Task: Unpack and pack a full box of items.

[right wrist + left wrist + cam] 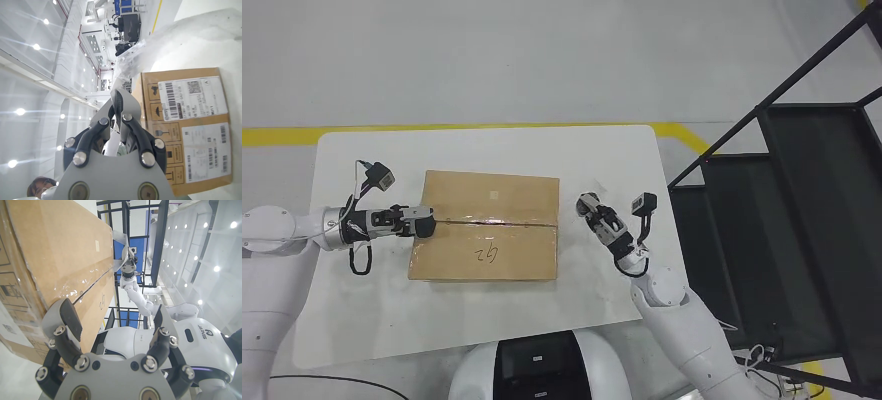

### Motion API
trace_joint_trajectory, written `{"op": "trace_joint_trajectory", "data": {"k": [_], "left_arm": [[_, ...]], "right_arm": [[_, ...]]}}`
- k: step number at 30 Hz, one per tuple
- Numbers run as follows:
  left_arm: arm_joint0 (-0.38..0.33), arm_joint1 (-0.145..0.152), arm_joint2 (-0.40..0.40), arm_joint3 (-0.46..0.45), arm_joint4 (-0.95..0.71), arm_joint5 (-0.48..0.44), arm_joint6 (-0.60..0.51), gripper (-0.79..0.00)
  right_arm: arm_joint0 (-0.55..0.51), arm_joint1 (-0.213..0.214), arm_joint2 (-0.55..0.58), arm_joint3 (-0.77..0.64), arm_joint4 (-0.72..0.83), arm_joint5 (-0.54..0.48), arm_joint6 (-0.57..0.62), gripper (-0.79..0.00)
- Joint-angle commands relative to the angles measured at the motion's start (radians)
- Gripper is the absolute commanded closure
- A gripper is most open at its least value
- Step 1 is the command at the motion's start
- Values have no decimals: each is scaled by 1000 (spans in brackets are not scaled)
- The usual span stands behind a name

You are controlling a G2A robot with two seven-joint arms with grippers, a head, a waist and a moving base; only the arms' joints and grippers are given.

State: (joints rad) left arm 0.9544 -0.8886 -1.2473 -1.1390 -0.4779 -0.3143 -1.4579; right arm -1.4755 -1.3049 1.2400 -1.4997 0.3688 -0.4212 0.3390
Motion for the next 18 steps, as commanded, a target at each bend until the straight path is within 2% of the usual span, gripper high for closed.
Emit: {"op": "trace_joint_trajectory", "data": {"k": [1, 7, 11, 18], "left_arm": [[0, 0, 0, 0, 0, 0, 0, -785], [0, 0, 0, 0, 0, 0, 0, -785], [22, 0, 1, -33, 17, 9, 47, -785], [46, 7, -14, -64, 25, 12, 49, -785]], "right_arm": [[-4, 0, -7, -36, -14, 17, 7, 0], [19, -7, -55, -77, -60, 65, -1, 0], [58, -12, -99, -56, -105, 82, 29, 0], [116, -23, -170, 6, -178, 101, 53, 0]]}}
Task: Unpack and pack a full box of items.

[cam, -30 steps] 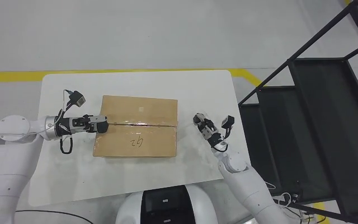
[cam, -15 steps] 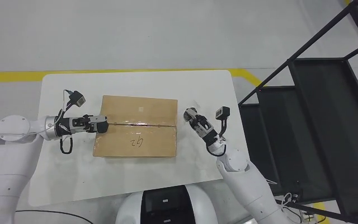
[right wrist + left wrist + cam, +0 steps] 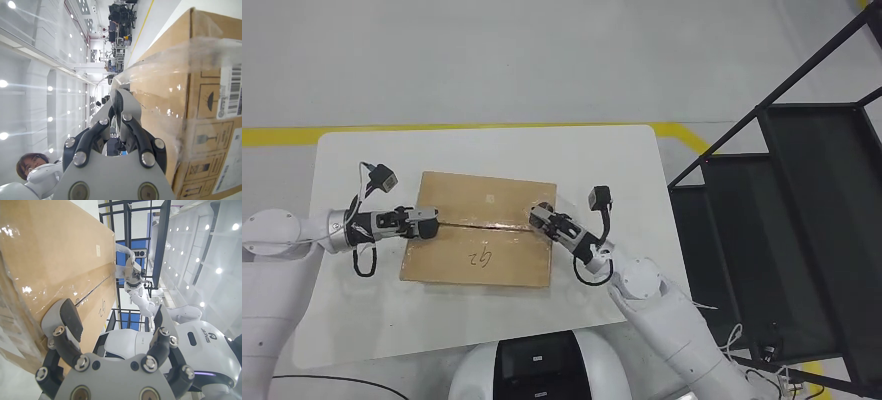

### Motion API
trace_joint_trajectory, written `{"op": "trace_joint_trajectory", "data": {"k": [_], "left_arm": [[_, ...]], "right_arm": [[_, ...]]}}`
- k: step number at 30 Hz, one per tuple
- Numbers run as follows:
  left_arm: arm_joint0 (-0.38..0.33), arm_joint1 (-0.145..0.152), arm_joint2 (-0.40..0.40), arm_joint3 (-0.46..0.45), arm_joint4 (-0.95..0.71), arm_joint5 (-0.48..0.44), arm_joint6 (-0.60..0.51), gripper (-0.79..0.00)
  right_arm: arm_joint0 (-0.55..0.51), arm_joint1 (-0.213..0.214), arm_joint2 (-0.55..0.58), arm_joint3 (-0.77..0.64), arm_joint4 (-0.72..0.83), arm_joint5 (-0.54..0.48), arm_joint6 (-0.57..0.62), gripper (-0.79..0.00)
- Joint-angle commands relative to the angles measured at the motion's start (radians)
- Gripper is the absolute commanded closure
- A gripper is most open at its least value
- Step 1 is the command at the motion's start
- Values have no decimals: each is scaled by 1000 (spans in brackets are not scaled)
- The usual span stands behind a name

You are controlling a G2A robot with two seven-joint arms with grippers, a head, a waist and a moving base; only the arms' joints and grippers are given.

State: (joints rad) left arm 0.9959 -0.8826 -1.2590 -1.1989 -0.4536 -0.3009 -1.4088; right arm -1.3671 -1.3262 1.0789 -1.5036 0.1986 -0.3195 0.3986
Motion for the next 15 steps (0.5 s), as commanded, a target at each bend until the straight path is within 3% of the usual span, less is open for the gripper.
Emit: {"op": "trace_joint_trajectory", "data": {"k": [1, 10, 15], "left_arm": [[8, 2, -5, -9, 1, -2, -1, -785], [38, 11, -39, -41, -20, -7, 3, -785], [73, 21, -114, -55, -80, -41, 54, -785]], "right_arm": [[15, -4, -14, 17, -16, -1, -15, 0], [34, -9, -21, 36, -65, -15, -57, 0], [27, -5, -9, 29, -71, -30, -28, 0]]}}
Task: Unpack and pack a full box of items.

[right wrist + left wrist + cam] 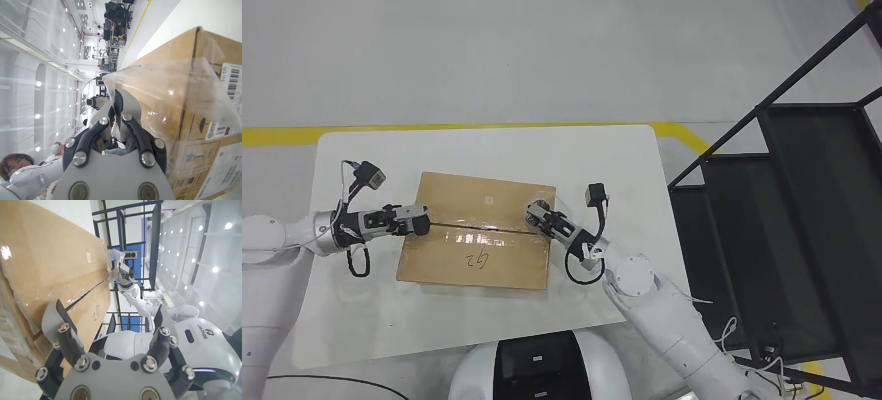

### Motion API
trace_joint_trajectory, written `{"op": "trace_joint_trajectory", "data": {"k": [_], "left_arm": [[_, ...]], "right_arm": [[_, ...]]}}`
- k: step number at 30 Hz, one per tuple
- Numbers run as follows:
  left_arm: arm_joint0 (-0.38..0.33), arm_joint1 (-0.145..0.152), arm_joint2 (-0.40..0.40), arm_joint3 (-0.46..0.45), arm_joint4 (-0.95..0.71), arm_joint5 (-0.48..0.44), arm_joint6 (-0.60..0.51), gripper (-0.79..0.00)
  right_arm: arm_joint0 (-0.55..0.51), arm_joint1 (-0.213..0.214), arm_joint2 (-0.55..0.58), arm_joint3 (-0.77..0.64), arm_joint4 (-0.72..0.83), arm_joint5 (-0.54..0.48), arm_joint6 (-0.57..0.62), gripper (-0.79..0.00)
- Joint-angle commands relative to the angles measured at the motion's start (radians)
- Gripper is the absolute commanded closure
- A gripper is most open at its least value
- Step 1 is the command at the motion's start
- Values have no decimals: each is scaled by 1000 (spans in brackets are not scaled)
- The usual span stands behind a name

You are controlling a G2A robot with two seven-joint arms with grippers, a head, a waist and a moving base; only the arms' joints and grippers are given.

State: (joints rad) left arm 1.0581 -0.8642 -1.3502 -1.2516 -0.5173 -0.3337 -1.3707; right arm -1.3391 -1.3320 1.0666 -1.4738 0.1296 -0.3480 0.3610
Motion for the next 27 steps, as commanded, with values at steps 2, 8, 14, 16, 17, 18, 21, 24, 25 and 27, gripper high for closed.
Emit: {"op": "trace_joint_trajectory", "data": {"k": [2, 8, 14, 16, 17, 18, 21, 24, 25, 27], "left_arm": [[33, 9, -59, -4, -28, -15, 44, -785], [68, 19, -92, 20, 63, 27, 133, -785], [63, 8, -11, 28, 160, 58, 168, -785], [51, 1, 18, 36, 160, 59, 163, -785], [45, -2, 30, 39, 157, 57, 161, -785], [40, -5, 40, 44, 153, 54, 162, -785], [29, -12, 61, 55, 145, 45, 166, -785], [21, -16, 73, 65, 140, 38, 166, -785], [19, -17, 75, 68, 139, 36, 166, -785], [16, -18, 79, 72, 137, 30, 165, -785]], "right_arm": [[-4, 4, 10, -2, -5, -3, 22, 0], [-6, 10, 30, 1, -23, -6, 50, 0], [-13, 17, 51, -8, -48, -4, 62, 0], [-15, 18, 55, -10, -58, -3, 62, 0], [-16, 19, 55, -12, -63, -2, 63, 0], [-18, 19, 57, -14, -65, -1, 64, 0], [-25, 22, 58, -23, -79, 1, 80, 0], [-35, 26, 60, -37, -79, 4, 112, -151], [-37, 28, 61, -41, -80, 9, 129, -382], [-38, 31, 65, -50, -89, 19, 152, -785]]}}
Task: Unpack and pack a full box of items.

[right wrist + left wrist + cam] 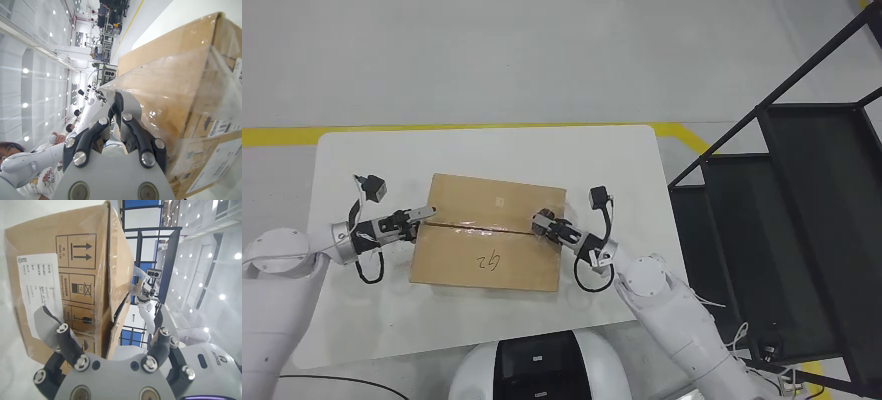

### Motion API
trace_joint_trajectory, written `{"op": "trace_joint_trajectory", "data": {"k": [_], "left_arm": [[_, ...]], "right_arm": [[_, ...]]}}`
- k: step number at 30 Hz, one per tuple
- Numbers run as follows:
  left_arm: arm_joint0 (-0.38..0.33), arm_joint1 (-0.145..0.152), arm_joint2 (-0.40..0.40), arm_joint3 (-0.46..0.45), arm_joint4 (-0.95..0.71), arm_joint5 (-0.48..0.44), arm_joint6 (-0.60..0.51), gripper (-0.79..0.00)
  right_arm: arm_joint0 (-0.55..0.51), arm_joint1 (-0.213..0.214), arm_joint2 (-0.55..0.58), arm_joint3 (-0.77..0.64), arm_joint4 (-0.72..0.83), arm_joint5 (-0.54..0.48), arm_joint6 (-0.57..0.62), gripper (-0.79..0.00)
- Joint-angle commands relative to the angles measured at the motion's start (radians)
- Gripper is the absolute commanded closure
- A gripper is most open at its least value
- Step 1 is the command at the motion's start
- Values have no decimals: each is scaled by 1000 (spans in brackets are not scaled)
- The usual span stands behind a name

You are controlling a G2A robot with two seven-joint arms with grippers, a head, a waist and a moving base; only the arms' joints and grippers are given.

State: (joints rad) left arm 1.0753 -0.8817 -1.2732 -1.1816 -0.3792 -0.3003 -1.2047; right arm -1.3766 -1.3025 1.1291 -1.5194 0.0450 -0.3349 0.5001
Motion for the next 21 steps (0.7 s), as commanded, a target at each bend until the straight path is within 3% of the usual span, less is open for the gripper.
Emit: {"op": "trace_joint_trajectory", "data": {"k": [1, 21], "left_arm": [[-3, -1, 3, 4, -1, -5, -3, -785], [8, -3, 14, -45, -21, -17, -58, -785]], "right_arm": [[-1, 3, 4, -9, -8, 11, 20, -785], [39, 5, -37, -54, -20, 59, 75, -785]]}}
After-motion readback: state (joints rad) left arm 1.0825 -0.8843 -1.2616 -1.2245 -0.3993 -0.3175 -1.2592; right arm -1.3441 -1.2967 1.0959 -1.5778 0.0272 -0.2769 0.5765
